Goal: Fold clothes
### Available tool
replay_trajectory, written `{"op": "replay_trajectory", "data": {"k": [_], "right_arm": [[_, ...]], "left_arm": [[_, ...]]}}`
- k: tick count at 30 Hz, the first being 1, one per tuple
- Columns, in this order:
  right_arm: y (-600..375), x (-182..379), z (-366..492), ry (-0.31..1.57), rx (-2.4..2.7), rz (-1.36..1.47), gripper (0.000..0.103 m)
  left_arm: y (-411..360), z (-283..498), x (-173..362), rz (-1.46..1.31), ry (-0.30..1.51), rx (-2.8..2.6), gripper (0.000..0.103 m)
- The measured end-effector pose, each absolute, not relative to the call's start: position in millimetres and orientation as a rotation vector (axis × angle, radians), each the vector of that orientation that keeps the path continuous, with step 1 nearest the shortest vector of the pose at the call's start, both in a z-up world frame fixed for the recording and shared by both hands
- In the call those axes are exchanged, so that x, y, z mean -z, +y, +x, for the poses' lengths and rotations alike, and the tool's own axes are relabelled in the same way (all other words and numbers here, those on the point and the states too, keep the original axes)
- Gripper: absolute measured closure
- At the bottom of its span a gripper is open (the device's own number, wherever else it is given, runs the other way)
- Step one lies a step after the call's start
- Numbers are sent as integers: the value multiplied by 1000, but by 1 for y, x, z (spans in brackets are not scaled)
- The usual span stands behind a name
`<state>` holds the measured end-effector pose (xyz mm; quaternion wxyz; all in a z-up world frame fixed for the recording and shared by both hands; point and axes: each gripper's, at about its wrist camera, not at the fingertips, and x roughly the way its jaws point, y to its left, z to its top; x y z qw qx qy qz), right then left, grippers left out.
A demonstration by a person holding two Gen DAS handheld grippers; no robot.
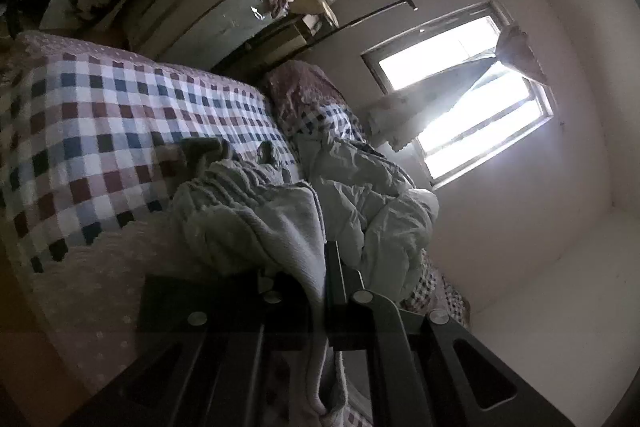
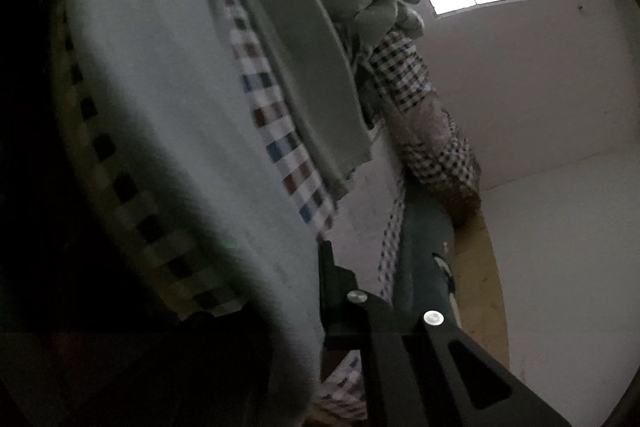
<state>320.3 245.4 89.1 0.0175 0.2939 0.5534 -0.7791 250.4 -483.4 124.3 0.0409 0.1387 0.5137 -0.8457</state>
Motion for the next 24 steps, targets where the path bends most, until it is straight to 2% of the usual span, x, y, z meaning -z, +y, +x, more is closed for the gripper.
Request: {"op": "replay_trajectory", "data": {"k": [12, 24], "right_arm": [[239, -127, 335, 1701, 2432, 847, 103], [247, -183, 319, 1729, 2487, 816, 103]], "left_arm": [[-488, 304, -153, 290, 1612, 2605, 100], [-482, 313, -216, 159, 1588, 2709, 100]]}}
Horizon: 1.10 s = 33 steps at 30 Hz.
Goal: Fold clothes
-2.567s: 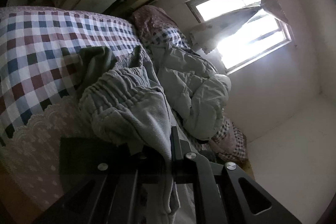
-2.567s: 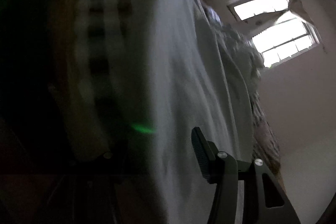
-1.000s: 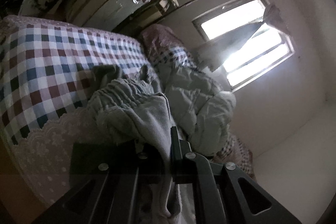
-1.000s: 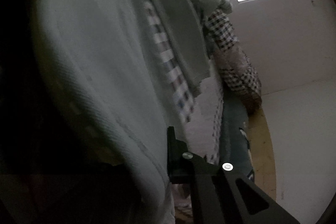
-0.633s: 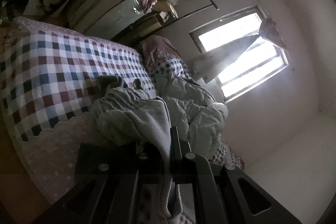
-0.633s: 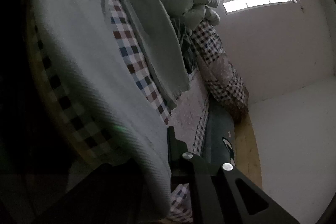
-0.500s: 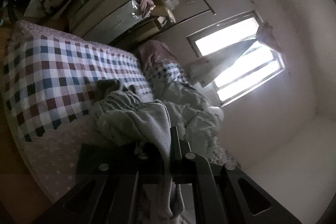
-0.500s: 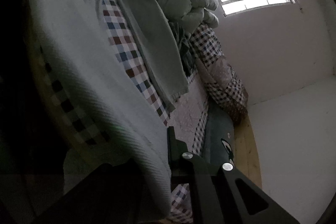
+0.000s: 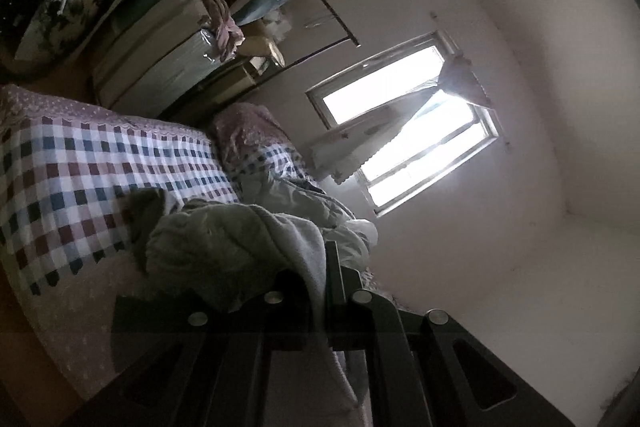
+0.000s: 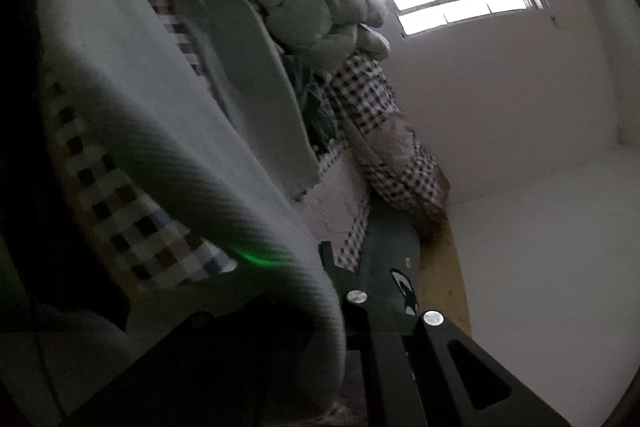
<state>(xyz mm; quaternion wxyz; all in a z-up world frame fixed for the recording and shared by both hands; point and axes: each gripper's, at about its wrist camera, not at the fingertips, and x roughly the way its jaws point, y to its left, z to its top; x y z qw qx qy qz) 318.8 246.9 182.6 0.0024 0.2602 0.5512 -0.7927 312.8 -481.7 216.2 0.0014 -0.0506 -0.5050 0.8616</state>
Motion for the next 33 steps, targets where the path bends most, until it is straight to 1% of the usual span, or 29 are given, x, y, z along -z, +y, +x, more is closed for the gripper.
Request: {"op": "replay_trajectory", "data": {"k": [4, 8, 13, 19, 24, 29, 31, 32, 33], "right_arm": [[246, -190, 284, 1707, 2470, 849, 103], [237, -187, 237, 1696, 2414, 875, 103], [220, -175, 165, 1677, 2304, 955, 103], [211, -157, 83, 1599, 2162, 1098, 103], [214, -149, 22, 1516, 2089, 1192, 103], [216, -140, -51, 1446, 1975, 1344, 103], [214, -134, -87, 1403, 1961, 1389, 103], [213, -131, -104, 1379, 1964, 1407, 102], [214, -127, -117, 1355, 1975, 1424, 99]], "left_arm": [[-484, 284, -217, -209, -1588, -2756, 100], [-476, 238, -216, -341, -1564, -2827, 100], [-467, 175, -214, -513, -1523, -2911, 99], [-461, 100, -204, -711, -1449, -3007, 99], [-464, 41, -180, -922, -1408, -3061, 99], [-465, -16, -146, -1114, -1346, -3112, 99], [-469, -34, -130, -1174, -1361, -3115, 99], [-470, -42, -122, -1200, -1352, -3126, 99], [-472, -49, -113, -1234, -1339, -3136, 99]]}}
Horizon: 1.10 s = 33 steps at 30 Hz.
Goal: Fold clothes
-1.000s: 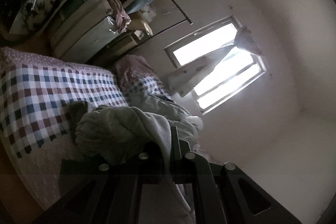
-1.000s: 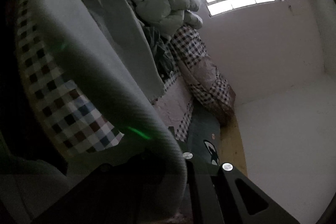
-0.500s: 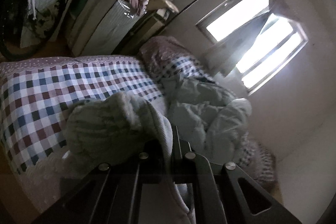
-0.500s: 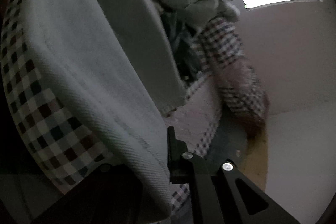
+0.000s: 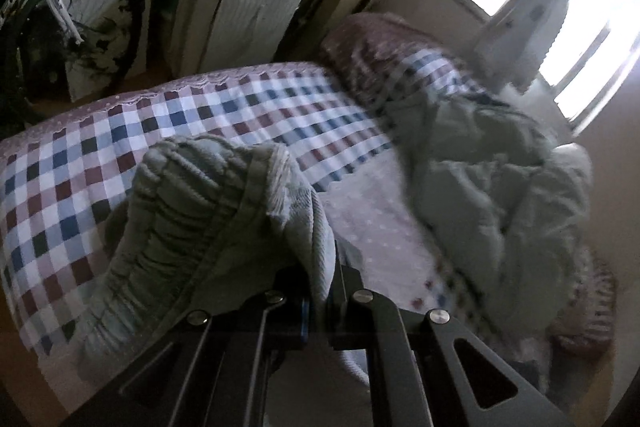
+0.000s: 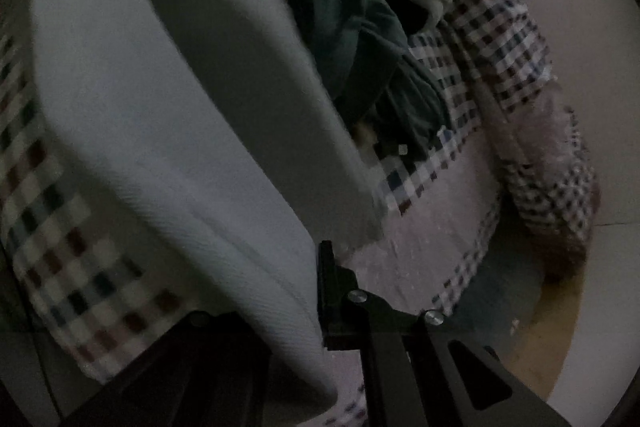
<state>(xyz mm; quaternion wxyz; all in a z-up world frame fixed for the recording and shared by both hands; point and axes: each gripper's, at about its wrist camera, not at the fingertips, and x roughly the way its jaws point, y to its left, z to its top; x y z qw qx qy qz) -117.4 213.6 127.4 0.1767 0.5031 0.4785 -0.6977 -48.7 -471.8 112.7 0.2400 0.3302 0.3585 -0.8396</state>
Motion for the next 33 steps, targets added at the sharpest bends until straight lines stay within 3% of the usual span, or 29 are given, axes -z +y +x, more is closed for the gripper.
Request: {"op": "replay_trajectory", "data": {"k": [2, 4, 6, 10, 14, 19, 24, 29, 33], "right_arm": [[216, -118, -142, 1298, 1996, 1470, 91], [223, -102, -163, 1279, 2020, 1517, 65], [231, -88, -175, 1290, 2054, 1545, 59], [253, -69, -185, 1277, 2124, 1584, 57], [245, -82, -164, 1331, 2227, 1446, 57], [185, -137, -113, 1123, 2182, 1108, 55], [92, -139, -67, 1191, 1908, 892, 55], [44, -109, -69, 1272, 1732, 910, 56], [41, -90, -91, 1309, 1660, 976, 73]], "left_arm": [[-475, -61, -95, 936, 952, 2274, 99], [-476, -67, -80, 952, 930, 2271, 99], [-476, -72, -71, 967, 903, 2277, 99], [-475, -80, -59, 998, 854, 2292, 99], [-475, -81, -58, 1000, 840, 2309, 99], [-475, -79, -56, 987, 830, 2327, 98], [-475, -76, -55, 969, 832, 2341, 98], [-475, -72, -55, 967, 815, 2372, 98], [-477, -71, -53, 962, 831, 2385, 98]]}}
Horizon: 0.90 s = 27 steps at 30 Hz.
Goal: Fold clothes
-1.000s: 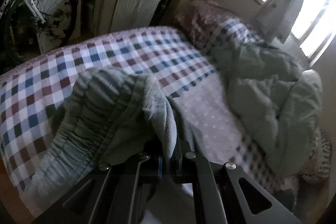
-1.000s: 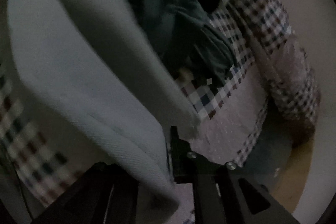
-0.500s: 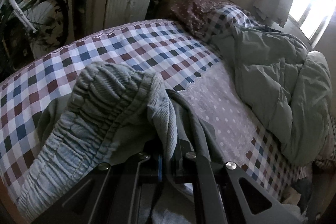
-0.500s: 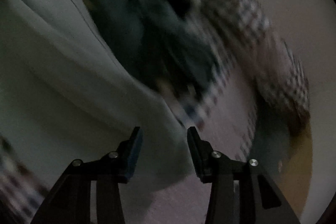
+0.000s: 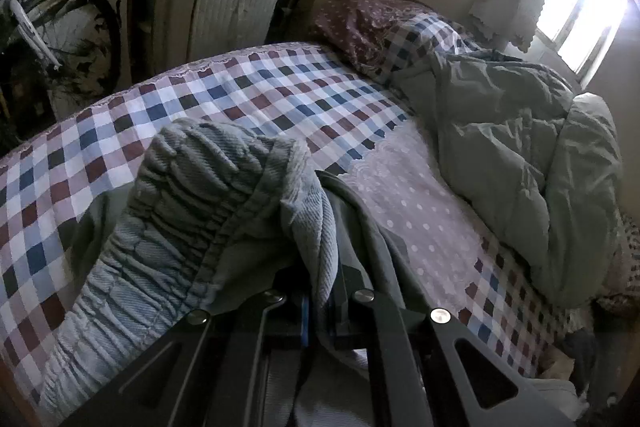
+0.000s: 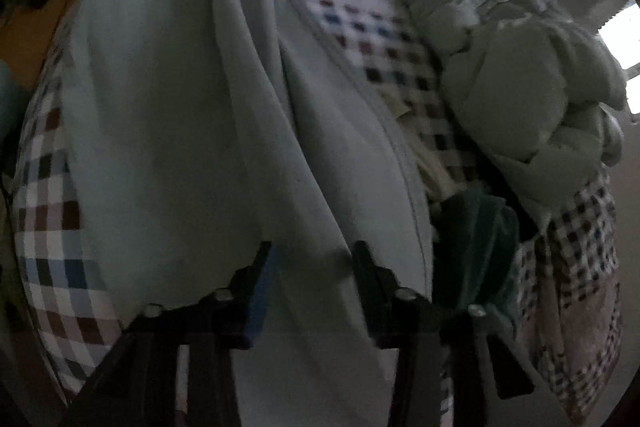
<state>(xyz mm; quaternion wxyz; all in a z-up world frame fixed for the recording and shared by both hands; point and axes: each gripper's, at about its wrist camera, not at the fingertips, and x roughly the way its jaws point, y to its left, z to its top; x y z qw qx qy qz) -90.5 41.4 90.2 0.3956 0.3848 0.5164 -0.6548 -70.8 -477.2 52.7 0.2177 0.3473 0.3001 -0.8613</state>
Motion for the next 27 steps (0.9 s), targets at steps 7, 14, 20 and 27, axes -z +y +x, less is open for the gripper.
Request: {"op": "replay_trajectory", "data": {"k": [7, 14, 20, 27], "right_arm": [[46, -93, -87, 1350, 1660, 980, 99], [51, -135, -99, 1364, 1848, 868, 100], [28, -123, -132, 1443, 1890, 865, 100], [15, -82, -168, 1395, 1912, 970, 100]], "left_arm": [[-477, -69, -53, 960, 844, 2397, 98], [-479, -69, -65, 951, 896, 2402, 98], [-480, -82, -76, 949, 886, 2391, 98], [-484, -118, -42, 1161, 798, 2275, 97]]}}
